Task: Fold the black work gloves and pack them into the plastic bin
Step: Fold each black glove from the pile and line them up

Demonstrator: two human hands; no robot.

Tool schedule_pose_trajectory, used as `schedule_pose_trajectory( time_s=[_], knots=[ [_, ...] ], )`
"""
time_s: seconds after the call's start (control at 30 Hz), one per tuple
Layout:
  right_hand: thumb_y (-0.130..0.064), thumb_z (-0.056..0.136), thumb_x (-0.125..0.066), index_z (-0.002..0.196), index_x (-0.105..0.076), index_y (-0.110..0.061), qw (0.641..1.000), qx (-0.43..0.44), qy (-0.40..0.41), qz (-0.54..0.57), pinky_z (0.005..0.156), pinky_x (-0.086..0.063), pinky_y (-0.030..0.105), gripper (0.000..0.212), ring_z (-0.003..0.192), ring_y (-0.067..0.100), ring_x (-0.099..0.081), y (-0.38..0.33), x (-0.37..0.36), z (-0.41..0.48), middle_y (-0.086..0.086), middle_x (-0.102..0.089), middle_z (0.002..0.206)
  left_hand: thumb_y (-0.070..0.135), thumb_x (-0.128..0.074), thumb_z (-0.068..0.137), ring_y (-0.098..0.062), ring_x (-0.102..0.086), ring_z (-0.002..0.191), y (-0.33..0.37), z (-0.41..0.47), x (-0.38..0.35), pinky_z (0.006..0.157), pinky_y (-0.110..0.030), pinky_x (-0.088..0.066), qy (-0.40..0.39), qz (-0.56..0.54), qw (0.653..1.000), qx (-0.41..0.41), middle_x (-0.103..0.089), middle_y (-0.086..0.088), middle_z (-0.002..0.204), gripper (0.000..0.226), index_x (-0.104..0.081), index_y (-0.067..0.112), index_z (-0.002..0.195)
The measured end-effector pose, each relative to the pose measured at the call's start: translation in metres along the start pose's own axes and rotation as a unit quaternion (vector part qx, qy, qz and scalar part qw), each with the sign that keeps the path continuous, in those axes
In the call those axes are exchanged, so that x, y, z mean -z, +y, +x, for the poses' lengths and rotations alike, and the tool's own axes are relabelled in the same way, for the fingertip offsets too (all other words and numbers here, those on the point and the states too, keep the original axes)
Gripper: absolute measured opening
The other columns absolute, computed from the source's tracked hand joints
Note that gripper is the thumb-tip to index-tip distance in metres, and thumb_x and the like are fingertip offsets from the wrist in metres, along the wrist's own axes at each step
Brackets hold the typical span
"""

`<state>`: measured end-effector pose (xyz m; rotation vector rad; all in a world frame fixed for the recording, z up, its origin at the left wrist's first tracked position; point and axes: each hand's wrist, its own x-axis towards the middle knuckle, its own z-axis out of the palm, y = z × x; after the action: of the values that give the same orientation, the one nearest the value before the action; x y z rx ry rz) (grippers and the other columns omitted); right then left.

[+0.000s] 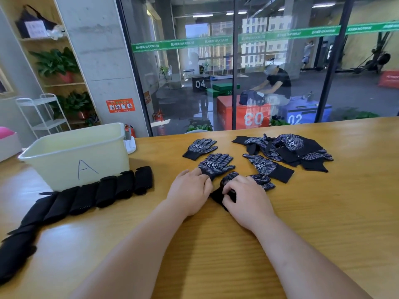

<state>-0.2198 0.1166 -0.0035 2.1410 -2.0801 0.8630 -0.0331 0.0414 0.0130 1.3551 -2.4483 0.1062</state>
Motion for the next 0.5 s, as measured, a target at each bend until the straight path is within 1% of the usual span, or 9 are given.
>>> schedule_pose_trajectory(
  time_s=[0.07, 0.1, 0.17, 0.23, 0.27, 0.33, 0.4, 0.47, 0.5],
  knots=[
    [-0.045, 0.094, -0.061, 0.099, -0.067, -0.041, 0.999, 0.033, -0.013, 0.01, 0.094, -0.048, 0.035, 0.009, 0.11, 0.008, -0.049, -0.004, 0.004, -0.005, -0.022, -0.058, 0.108, 0.044, -0.02, 0.103, -0.016, -0.063, 0.097, -0.008, -0.019, 0.006, 0.109, -0.038, -0.041, 0.038, 0.005, 0.999, 0.005, -0.066, 0.008, 0.106, 0.06, -0.078, 0.027, 0.109],
    [-0.046, 0.095, -0.061, 0.1, -0.066, -0.042, 0.998, 0.049, -0.022, 0.016, 0.095, -0.048, 0.034, 0.008, 0.11, 0.006, -0.049, -0.007, 0.007, -0.007, -0.024, -0.058, 0.11, 0.045, -0.021, 0.102, -0.016, -0.063, 0.093, -0.011, -0.029, 0.008, 0.103, -0.037, -0.043, 0.051, 0.003, 0.999, 0.009, -0.066, 0.009, 0.103, 0.059, -0.078, 0.027, 0.105],
    [-0.052, 0.095, -0.062, 0.102, -0.065, -0.043, 0.995, 0.08, -0.05, 0.033, 0.095, -0.046, 0.03, 0.011, 0.113, 0.001, -0.047, -0.01, 0.011, -0.013, -0.027, -0.056, 0.115, 0.046, -0.027, 0.101, -0.017, -0.063, 0.088, -0.014, -0.048, 0.012, 0.091, -0.036, -0.044, 0.075, 0.004, 0.997, 0.014, -0.066, 0.01, 0.096, 0.053, -0.077, 0.028, 0.098],
    [-0.063, 0.091, -0.064, 0.103, -0.062, -0.046, 0.989, 0.108, -0.087, 0.047, 0.093, -0.044, 0.026, 0.021, 0.116, -0.003, -0.046, -0.012, 0.015, -0.019, -0.029, -0.053, 0.121, 0.045, -0.034, 0.099, -0.016, -0.064, 0.086, -0.014, -0.063, 0.017, 0.086, -0.037, -0.045, 0.096, 0.007, 0.995, 0.017, -0.067, 0.01, 0.09, 0.045, -0.075, 0.029, 0.093],
    [-0.067, 0.089, -0.066, 0.104, -0.062, -0.047, 0.986, 0.12, -0.103, 0.052, 0.094, -0.044, 0.026, 0.026, 0.117, -0.004, -0.046, -0.011, 0.017, -0.022, -0.03, -0.052, 0.124, 0.044, -0.037, 0.098, -0.016, -0.065, 0.086, -0.013, -0.07, 0.019, 0.084, -0.038, -0.046, 0.104, 0.006, 0.994, 0.018, -0.068, 0.009, 0.089, 0.041, -0.075, 0.029, 0.092],
    [-0.066, 0.087, -0.07, 0.104, -0.066, -0.045, 0.984, 0.13, -0.108, 0.054, 0.099, -0.044, 0.028, 0.027, 0.122, -0.003, -0.045, -0.01, 0.019, -0.025, -0.031, -0.051, 0.128, 0.039, -0.042, 0.094, -0.016, -0.066, 0.085, -0.013, -0.08, 0.021, 0.082, -0.038, -0.047, 0.113, -0.002, 0.993, 0.016, -0.07, 0.009, 0.089, 0.035, -0.076, 0.03, 0.094],
    [-0.059, 0.091, -0.072, 0.103, -0.071, -0.044, 0.987, 0.135, -0.078, 0.03, 0.1, -0.045, 0.032, 0.019, 0.12, 0.002, -0.045, -0.01, 0.019, -0.025, -0.029, -0.054, 0.123, 0.033, -0.05, 0.093, -0.016, -0.065, 0.085, -0.016, -0.091, 0.02, 0.078, -0.034, -0.045, 0.125, -0.029, 0.992, 0.018, -0.071, 0.01, 0.091, 0.027, -0.076, 0.03, 0.098],
    [-0.053, 0.095, -0.069, 0.104, -0.074, -0.044, 0.989, 0.134, -0.057, -0.009, 0.095, -0.048, 0.035, 0.013, 0.113, 0.006, -0.048, -0.012, 0.02, -0.025, -0.027, -0.056, 0.114, 0.025, -0.057, 0.096, -0.015, -0.063, 0.089, -0.02, -0.099, 0.018, 0.075, -0.029, -0.042, 0.124, -0.07, 0.989, 0.03, -0.068, 0.011, 0.099, 0.022, -0.077, 0.029, 0.104],
    [-0.051, 0.097, -0.068, 0.105, -0.074, -0.044, 0.99, 0.129, -0.055, -0.025, 0.094, -0.048, 0.036, 0.013, 0.112, 0.007, -0.049, -0.013, 0.021, -0.025, -0.027, -0.056, 0.112, 0.023, -0.058, 0.098, -0.014, -0.062, 0.092, -0.022, -0.101, 0.018, 0.076, -0.029, -0.045, 0.112, -0.094, 0.988, 0.04, -0.066, 0.012, 0.105, 0.022, -0.077, 0.029, 0.108]
  ],
)
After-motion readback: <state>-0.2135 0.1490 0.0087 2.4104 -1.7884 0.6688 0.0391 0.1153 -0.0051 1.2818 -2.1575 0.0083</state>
